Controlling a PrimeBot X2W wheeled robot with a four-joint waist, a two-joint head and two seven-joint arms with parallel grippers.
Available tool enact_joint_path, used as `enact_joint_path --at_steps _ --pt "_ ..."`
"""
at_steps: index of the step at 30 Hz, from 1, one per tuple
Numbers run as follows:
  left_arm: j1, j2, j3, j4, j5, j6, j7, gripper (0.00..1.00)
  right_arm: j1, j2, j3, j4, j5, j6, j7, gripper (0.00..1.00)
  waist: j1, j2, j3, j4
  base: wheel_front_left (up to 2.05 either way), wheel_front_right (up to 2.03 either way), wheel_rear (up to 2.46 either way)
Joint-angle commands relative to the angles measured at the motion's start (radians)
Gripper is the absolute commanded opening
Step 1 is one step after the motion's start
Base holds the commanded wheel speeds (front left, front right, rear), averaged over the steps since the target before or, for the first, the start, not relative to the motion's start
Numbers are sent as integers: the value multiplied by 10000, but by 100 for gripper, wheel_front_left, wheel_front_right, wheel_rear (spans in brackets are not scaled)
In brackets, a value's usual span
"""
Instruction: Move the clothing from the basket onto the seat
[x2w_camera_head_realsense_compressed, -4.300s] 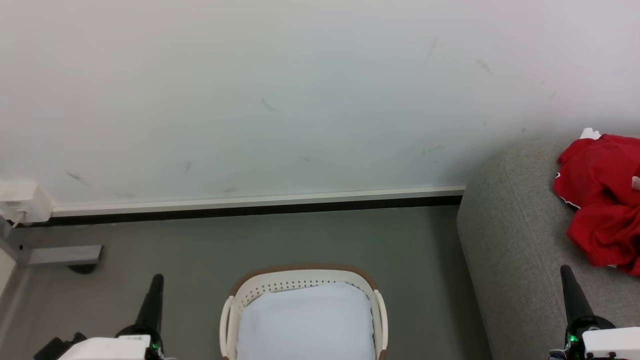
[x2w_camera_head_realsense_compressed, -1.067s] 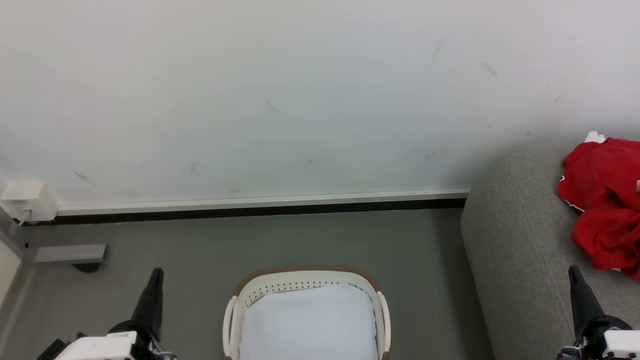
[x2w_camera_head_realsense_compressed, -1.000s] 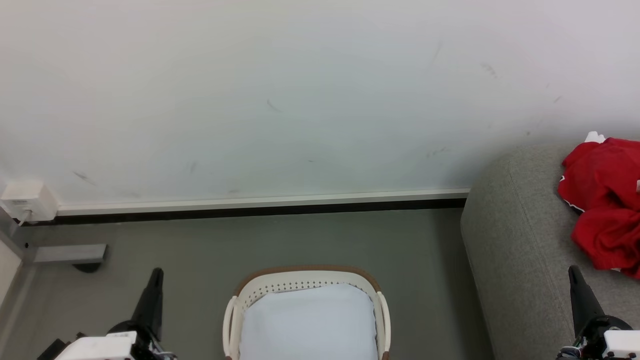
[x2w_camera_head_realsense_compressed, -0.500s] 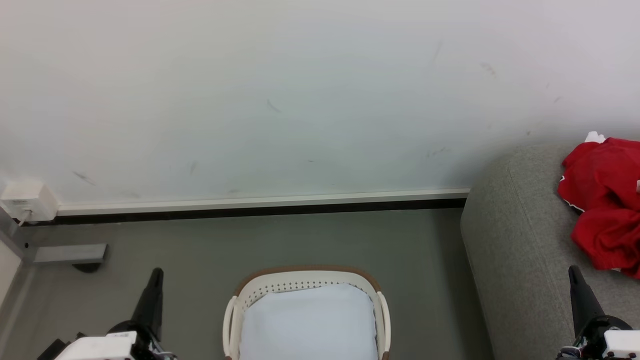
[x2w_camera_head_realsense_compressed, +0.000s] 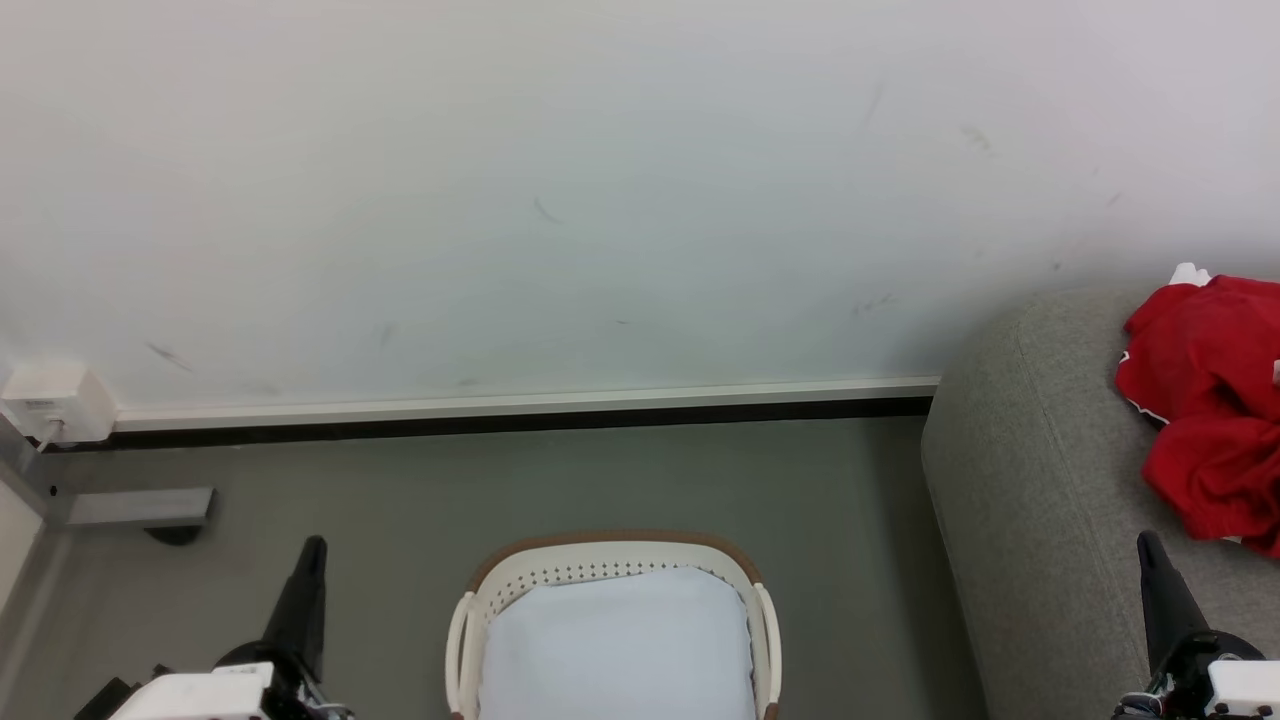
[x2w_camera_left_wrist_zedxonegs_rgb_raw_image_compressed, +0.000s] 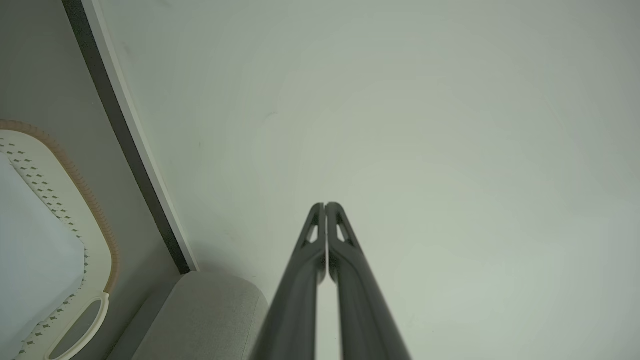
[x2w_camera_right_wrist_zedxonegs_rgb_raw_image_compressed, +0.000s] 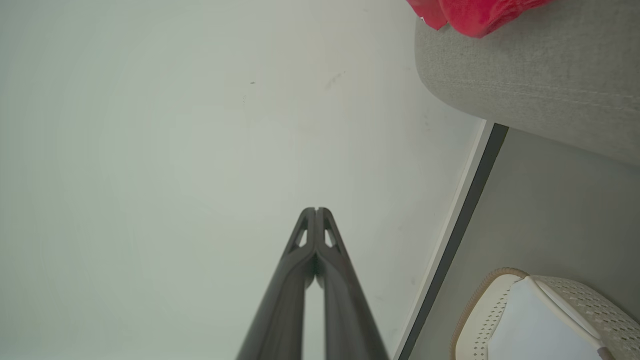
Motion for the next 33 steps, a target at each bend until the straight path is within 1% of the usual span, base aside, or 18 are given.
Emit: enact_joint_path --at_steps 1,33 --pt "-78 74 8 -37 -142 -39 42 0 -77 18 -48 -42 -70 -21 6 0 0 0 0 0 0 0 0" --pt "-78 74 9 -36 -143 -40 42 0 -80 30 -62 -41 -89 -21 26 0 0 0 0 0 0 0 0"
